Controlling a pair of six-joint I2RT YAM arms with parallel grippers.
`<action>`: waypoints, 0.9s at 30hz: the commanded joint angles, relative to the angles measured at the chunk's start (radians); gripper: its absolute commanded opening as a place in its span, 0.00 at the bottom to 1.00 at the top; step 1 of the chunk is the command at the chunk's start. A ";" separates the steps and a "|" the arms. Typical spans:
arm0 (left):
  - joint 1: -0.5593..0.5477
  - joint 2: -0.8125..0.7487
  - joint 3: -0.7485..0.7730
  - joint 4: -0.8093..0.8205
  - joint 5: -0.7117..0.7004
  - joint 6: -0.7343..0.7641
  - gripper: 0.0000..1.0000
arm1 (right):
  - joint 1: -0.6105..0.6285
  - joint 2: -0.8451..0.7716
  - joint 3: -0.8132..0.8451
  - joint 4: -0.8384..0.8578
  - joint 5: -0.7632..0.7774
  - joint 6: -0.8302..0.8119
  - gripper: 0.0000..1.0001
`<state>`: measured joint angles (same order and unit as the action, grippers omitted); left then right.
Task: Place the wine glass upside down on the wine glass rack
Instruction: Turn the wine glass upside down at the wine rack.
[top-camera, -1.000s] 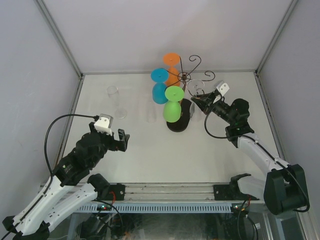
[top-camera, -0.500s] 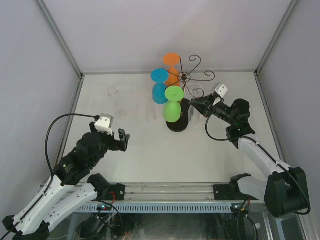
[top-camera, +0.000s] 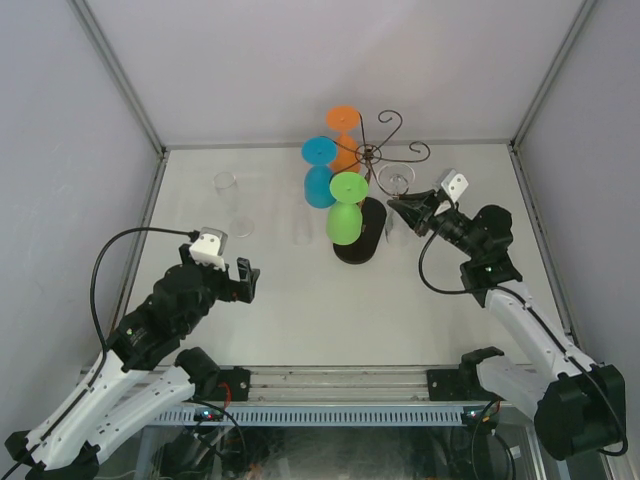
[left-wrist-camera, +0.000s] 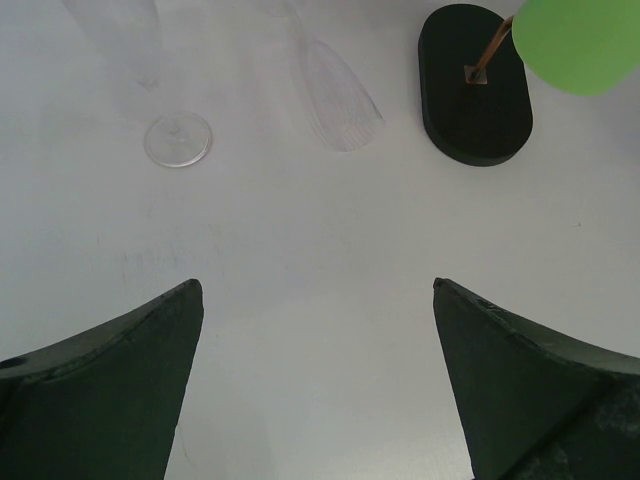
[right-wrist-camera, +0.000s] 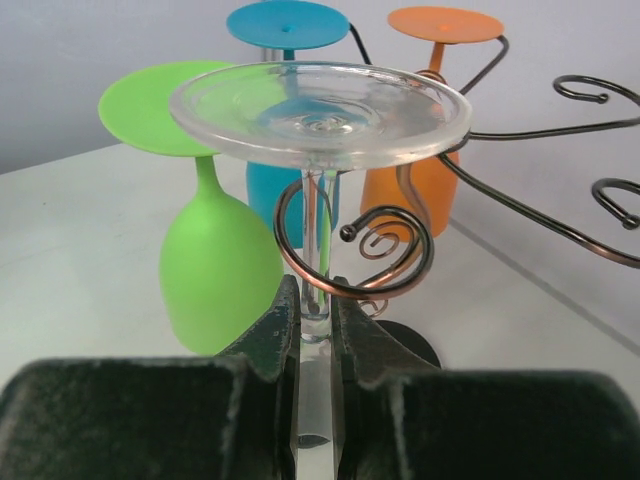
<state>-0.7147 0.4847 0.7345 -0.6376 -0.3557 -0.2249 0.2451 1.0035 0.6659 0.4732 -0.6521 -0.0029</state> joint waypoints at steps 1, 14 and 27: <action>0.005 0.008 -0.007 0.032 -0.005 0.013 1.00 | -0.002 -0.045 -0.011 0.024 0.084 -0.020 0.00; 0.005 0.010 -0.007 0.031 -0.006 0.013 1.00 | 0.004 -0.003 -0.014 0.029 0.230 -0.001 0.01; 0.005 0.009 -0.008 0.030 -0.015 0.013 1.00 | 0.038 0.064 -0.013 0.041 0.264 -0.012 0.14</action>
<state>-0.7147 0.4911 0.7345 -0.6376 -0.3561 -0.2249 0.2768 1.0657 0.6479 0.4534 -0.4202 -0.0090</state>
